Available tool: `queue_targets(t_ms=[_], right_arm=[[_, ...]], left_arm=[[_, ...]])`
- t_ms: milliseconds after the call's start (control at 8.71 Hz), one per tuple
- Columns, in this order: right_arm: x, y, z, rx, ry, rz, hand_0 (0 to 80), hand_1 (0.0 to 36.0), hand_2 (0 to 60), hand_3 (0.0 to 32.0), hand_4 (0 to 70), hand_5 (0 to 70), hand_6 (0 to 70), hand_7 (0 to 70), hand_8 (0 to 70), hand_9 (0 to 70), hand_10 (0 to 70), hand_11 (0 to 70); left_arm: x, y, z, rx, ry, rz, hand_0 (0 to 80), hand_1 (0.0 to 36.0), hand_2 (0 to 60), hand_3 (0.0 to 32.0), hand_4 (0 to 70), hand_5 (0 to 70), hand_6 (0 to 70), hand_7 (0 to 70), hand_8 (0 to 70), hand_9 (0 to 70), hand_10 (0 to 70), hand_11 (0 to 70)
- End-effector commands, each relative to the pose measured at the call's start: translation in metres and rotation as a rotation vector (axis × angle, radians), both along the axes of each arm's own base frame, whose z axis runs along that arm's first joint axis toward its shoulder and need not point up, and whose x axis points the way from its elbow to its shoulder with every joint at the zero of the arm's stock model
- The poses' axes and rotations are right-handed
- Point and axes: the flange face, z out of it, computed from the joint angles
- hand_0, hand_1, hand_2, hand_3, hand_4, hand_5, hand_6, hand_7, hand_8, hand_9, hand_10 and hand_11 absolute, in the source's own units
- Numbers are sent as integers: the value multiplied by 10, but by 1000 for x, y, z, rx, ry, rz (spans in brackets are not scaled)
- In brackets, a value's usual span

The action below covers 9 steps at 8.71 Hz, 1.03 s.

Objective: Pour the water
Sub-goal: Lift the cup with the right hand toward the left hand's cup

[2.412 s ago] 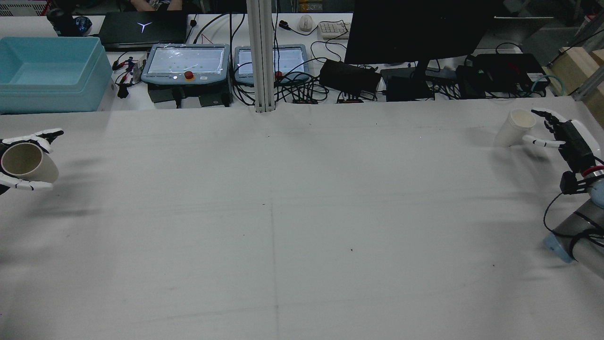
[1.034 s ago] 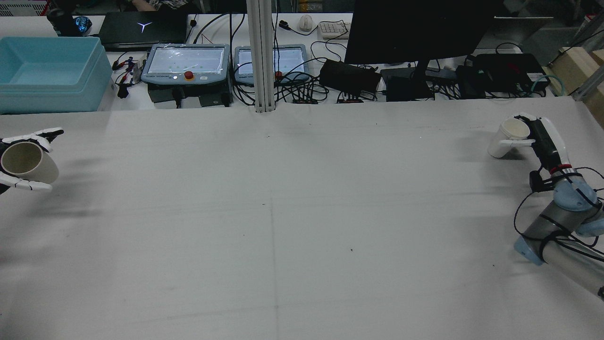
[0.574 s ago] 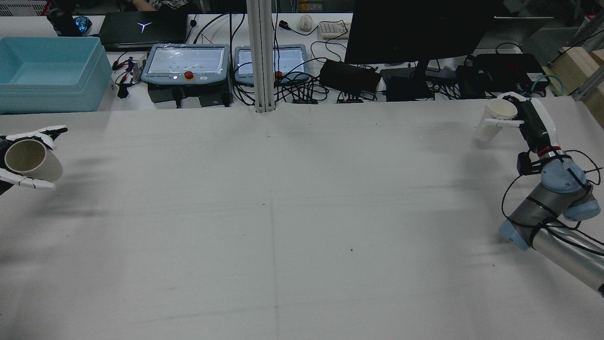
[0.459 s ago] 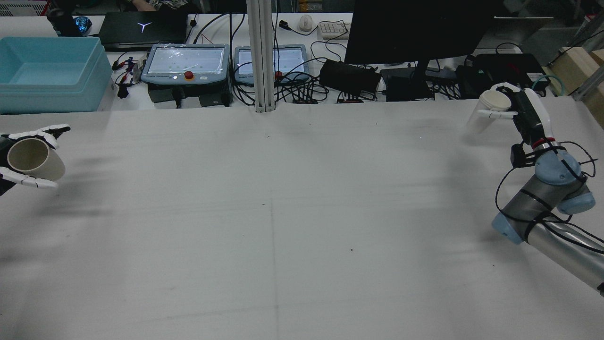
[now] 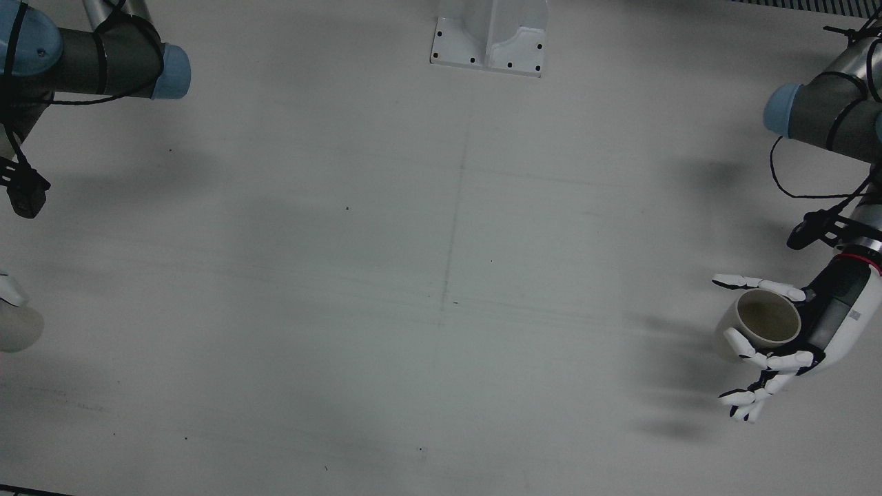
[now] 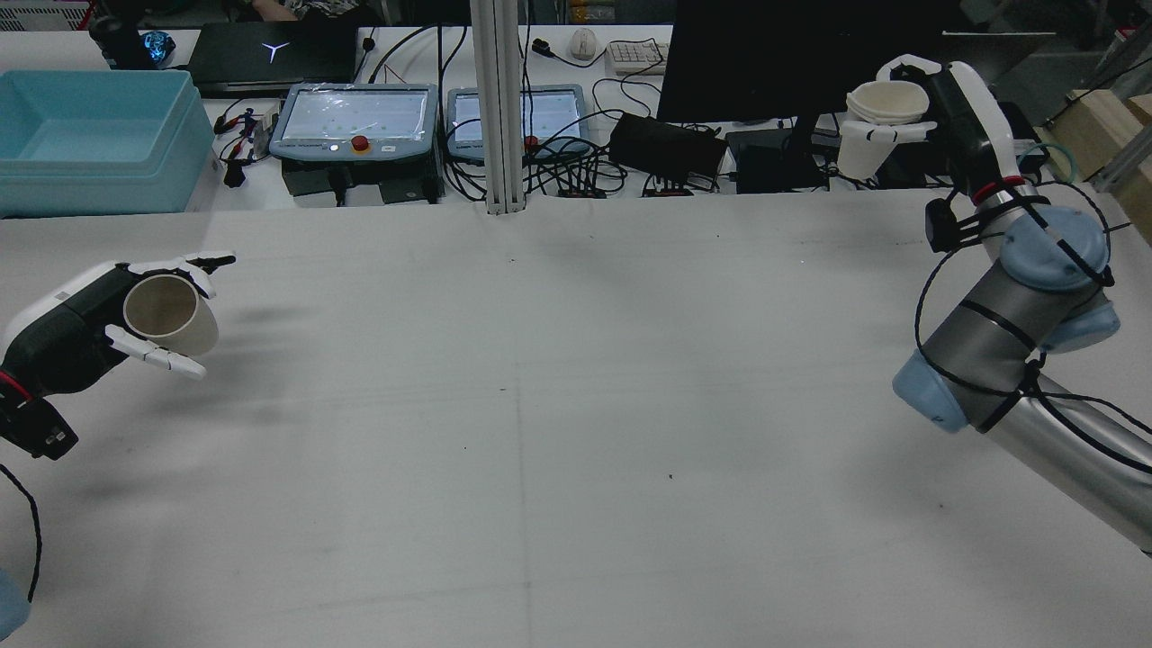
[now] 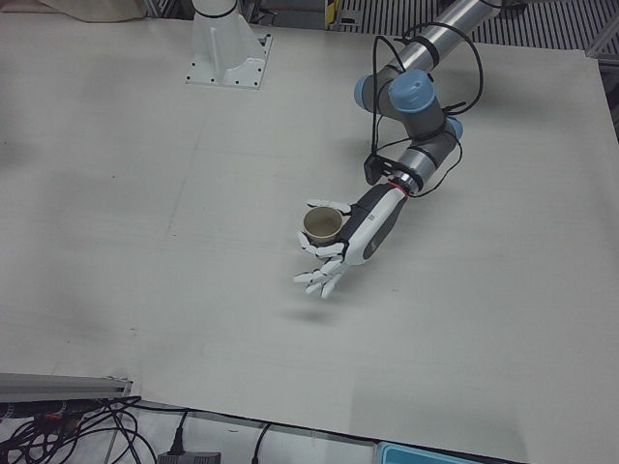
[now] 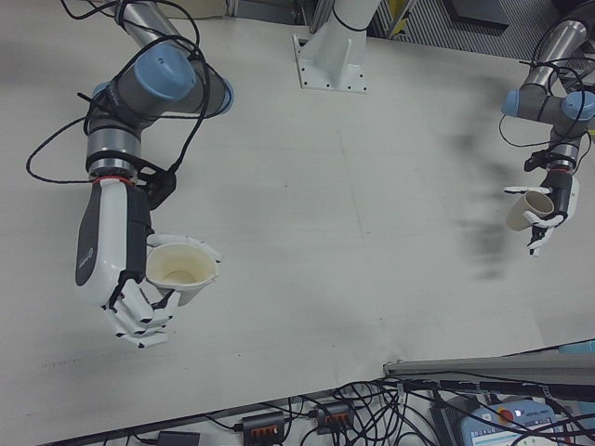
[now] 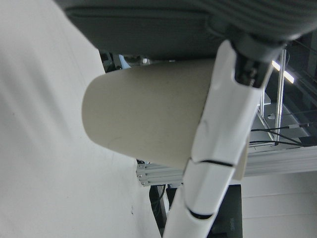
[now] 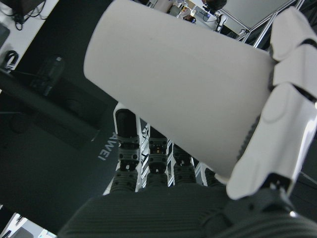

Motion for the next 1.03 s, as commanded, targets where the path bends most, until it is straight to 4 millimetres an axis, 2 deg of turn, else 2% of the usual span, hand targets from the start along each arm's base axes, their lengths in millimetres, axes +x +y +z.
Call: queue_targets(t_ms=[0,115,230,345,459,574,689,804,919], right_arm=[[2,35,-141,96,62,-24,514,169,260,0,401,700,455,680,255,385,364,522],[-6,38,-184,111,126,-36,525,187,314,0,457,700,473,700,261,393,356,511],[-21,38,-222,121,162,-51,534,209,376,0,497,700,486,700,265,399,352,507],[-50,40,-258,137,212,-77,548,234,445,0,536,700,501,700,272,409,355,512],[-78,46,-288,171,271,-93,560,254,504,0,579,700,518,700,280,417,359,518],[-111,46,-308,183,320,-116,574,275,559,0,632,700,538,700,287,424,370,532],[-150,42,-325,177,348,-156,578,284,582,0,637,700,529,700,280,416,364,526],[-181,44,-342,183,383,-185,583,293,598,0,636,700,523,700,277,412,357,517],[-212,53,-343,182,430,-211,590,299,600,0,653,700,528,700,280,414,359,520]], left_arm=[[98,0,-80,-29,-50,136,800,292,128,0,690,700,128,197,96,51,0,8],[124,-1,-90,-31,-70,199,800,304,161,0,691,700,133,202,99,52,0,8],[138,-9,-107,-40,-83,211,800,316,181,0,672,700,131,198,101,49,0,3],[157,-5,-122,-42,-87,236,800,324,186,0,667,700,129,196,100,46,0,1],[175,-9,-139,-45,-90,248,800,344,245,0,655,700,133,200,101,46,0,0],[190,-18,-155,-48,-94,251,800,349,245,0,647,700,129,194,100,44,0,0],[207,-19,-165,-50,-96,265,800,357,260,0,641,700,130,194,100,44,0,0],[216,-26,-173,-52,-99,265,800,359,292,0,626,700,130,195,100,43,0,0],[216,-27,-174,-52,-96,266,800,360,300,0,634,700,133,202,100,45,0,1]])
